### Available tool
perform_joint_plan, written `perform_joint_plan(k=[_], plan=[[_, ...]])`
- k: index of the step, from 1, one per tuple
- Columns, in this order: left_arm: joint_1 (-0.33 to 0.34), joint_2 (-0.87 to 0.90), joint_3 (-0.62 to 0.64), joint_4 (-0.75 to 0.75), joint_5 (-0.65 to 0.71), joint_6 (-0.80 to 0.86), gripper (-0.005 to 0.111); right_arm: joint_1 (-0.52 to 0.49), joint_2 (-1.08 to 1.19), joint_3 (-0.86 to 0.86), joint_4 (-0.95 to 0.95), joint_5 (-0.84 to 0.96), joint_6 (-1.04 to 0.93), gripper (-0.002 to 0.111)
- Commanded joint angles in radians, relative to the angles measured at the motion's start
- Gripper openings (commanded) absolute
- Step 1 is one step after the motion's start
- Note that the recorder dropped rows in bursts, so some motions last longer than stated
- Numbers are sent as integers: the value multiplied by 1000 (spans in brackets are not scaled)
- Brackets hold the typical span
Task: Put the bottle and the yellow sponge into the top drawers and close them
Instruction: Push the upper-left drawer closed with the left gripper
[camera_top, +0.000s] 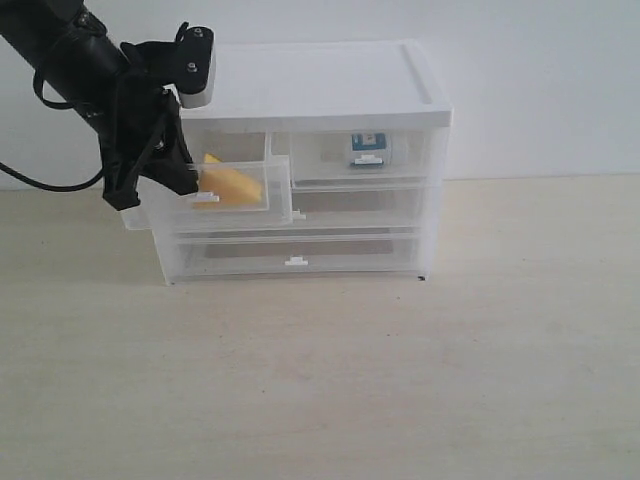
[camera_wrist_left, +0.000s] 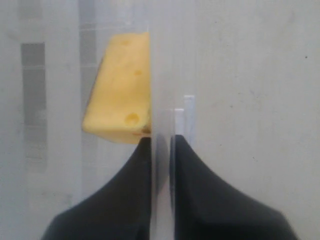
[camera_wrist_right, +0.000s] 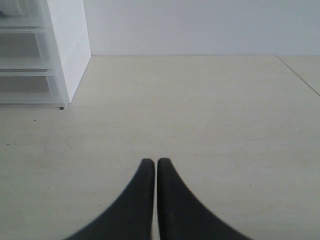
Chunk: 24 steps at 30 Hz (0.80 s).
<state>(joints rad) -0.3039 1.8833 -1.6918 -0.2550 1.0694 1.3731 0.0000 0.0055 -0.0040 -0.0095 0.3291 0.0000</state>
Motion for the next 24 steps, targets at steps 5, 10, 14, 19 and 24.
perform_joint_plan(k=[5, 10, 14, 19, 24], plan=[[-5, 17, -16, 9, -180, -5, 4, 0, -5, 4, 0, -7, 0, 0], [-5, 19, -18, 9, -212, -31, 11, 0, -5, 4, 0, -7, 0, 0], [-5, 8, -18, 9, -180, -41, 51, 0, -5, 4, 0, -7, 0, 0], [-5, -34, -18, 9, -123, -76, 61, 0, -5, 4, 0, -7, 0, 0], [-5, -78, -18, 9, -31, -129, 60, 0, -5, 4, 0, -7, 0, 0]])
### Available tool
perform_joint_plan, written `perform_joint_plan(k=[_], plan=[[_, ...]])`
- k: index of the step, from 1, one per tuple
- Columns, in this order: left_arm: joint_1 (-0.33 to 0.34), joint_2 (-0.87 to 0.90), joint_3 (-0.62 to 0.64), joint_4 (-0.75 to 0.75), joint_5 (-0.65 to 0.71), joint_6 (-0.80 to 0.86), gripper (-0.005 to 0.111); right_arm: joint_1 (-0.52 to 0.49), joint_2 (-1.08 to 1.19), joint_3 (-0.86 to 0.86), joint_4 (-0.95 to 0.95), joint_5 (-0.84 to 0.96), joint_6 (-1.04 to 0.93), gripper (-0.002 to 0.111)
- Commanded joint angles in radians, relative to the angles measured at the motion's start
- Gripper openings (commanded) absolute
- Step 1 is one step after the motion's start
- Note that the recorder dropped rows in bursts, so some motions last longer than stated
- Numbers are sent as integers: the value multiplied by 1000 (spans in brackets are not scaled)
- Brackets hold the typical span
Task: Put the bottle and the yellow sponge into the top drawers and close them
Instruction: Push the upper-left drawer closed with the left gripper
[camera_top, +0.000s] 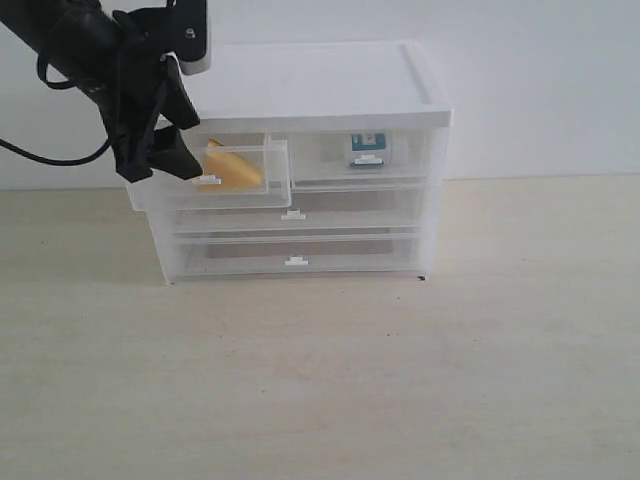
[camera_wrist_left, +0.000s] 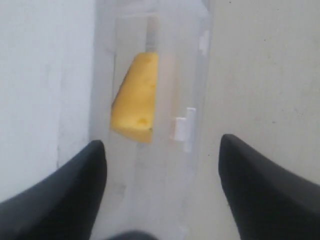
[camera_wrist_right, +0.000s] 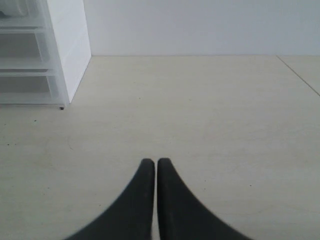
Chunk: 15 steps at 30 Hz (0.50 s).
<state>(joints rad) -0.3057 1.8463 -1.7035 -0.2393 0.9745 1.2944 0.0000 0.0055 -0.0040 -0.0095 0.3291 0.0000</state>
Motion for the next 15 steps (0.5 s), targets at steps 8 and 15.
perform_joint_plan(k=[8, 15], plan=[[-3, -54, -1, -7, 247, -90, 5, 0, -5, 4, 0, -7, 0, 0], [-3, -6, 27, -7, 111, -174, 4, 0, -5, 4, 0, -7, 0, 0]])
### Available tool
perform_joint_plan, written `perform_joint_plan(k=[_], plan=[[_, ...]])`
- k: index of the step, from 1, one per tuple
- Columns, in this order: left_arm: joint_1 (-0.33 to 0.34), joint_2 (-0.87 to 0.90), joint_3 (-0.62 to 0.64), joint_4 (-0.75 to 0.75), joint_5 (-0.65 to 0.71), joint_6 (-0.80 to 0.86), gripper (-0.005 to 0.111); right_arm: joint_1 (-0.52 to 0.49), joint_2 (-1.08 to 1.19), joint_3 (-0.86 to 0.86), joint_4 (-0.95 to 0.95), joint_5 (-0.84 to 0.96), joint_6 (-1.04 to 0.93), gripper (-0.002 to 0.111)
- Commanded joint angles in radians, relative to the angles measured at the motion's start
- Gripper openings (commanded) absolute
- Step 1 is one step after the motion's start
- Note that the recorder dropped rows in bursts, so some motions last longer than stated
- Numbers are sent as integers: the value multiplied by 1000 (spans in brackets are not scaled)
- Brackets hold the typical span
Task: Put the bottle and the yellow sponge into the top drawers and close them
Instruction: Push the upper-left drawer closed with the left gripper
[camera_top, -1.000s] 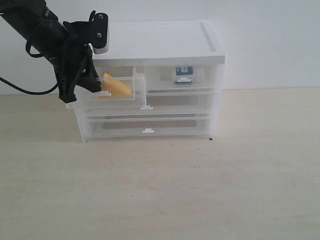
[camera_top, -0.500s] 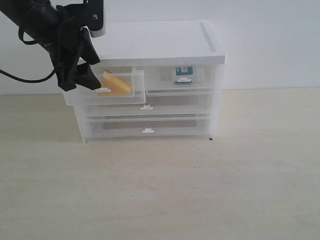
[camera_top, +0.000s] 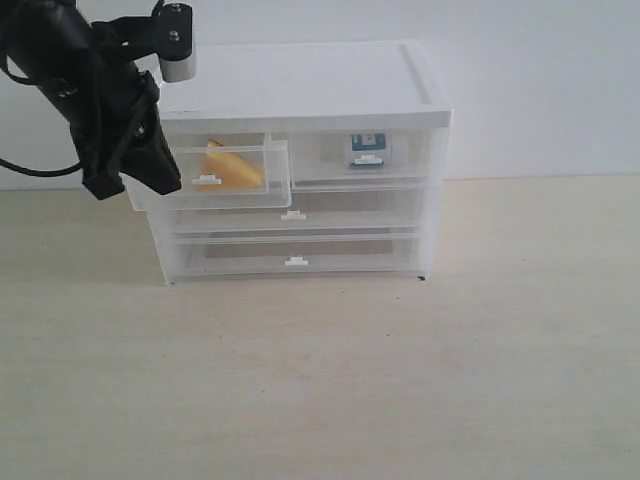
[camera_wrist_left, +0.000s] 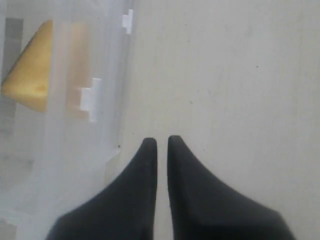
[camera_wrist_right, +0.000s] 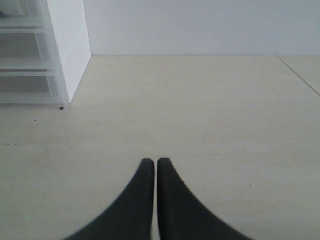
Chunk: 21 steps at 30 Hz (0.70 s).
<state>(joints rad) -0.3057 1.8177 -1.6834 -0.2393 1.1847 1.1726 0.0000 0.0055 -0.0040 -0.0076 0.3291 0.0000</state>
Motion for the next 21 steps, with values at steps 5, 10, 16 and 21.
perform_joint_plan(k=[5, 10, 16, 21], plan=[[-3, 67, 7, -7, -200, -57, 4, 0, -5, 4, -2, -7, 0, 0], [-3, 75, 7, -7, -356, -62, 4, 0, -5, 4, -2, -7, 0, 0], [-3, 75, 7, -7, -523, -101, 4, 0, -5, 4, -2, -7, 0, 0], [-3, 75, 7, -7, -518, -101, 4, 0, -5, 4, -2, -7, 0, 0]])
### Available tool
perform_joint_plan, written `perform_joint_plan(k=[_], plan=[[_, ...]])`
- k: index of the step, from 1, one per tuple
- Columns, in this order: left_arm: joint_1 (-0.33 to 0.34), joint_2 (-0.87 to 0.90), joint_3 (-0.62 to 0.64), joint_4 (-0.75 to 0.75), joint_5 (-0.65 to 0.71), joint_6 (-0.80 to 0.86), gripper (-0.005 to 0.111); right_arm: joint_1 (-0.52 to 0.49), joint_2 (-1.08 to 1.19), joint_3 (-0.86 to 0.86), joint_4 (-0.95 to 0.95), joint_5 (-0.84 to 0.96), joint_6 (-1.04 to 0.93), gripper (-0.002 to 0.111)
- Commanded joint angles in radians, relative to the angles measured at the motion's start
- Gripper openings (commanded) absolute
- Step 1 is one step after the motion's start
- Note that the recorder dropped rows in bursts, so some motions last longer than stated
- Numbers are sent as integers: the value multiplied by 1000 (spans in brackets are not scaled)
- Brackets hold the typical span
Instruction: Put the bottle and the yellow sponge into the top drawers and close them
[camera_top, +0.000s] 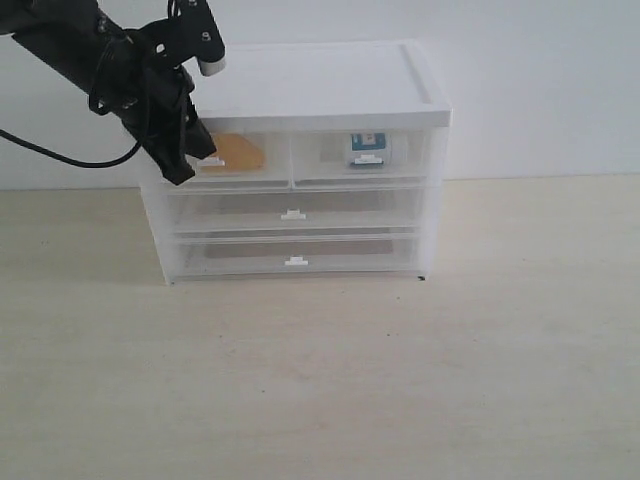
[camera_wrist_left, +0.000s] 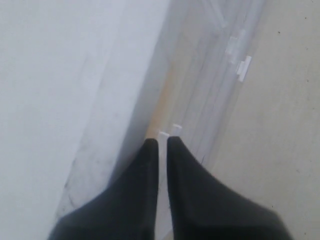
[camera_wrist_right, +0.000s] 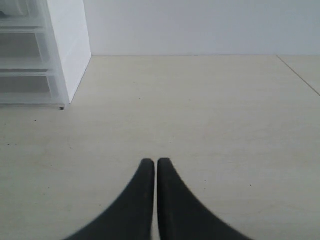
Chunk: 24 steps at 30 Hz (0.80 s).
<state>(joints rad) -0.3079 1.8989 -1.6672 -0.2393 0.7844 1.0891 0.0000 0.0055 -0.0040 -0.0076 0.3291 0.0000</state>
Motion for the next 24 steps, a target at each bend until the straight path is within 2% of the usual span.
perform_joint_plan(k=[1, 6, 12, 20, 24], plan=[[-1, -6, -9, -7, -99, -17, 4, 0, -5, 4, -2, -7, 0, 0], [-1, -13, -9, -7, 18, -56, 4, 0, -5, 4, -2, -7, 0, 0], [-1, -52, -9, 17, 100, -294, 4, 0, -5, 4, -2, -7, 0, 0], [-1, -147, -4, 266, 208, -691, 4, 0, -5, 4, -2, -7, 0, 0], [-1, -215, 43, 329, 193, -809, 4, 0, -5, 4, -2, -7, 0, 0]])
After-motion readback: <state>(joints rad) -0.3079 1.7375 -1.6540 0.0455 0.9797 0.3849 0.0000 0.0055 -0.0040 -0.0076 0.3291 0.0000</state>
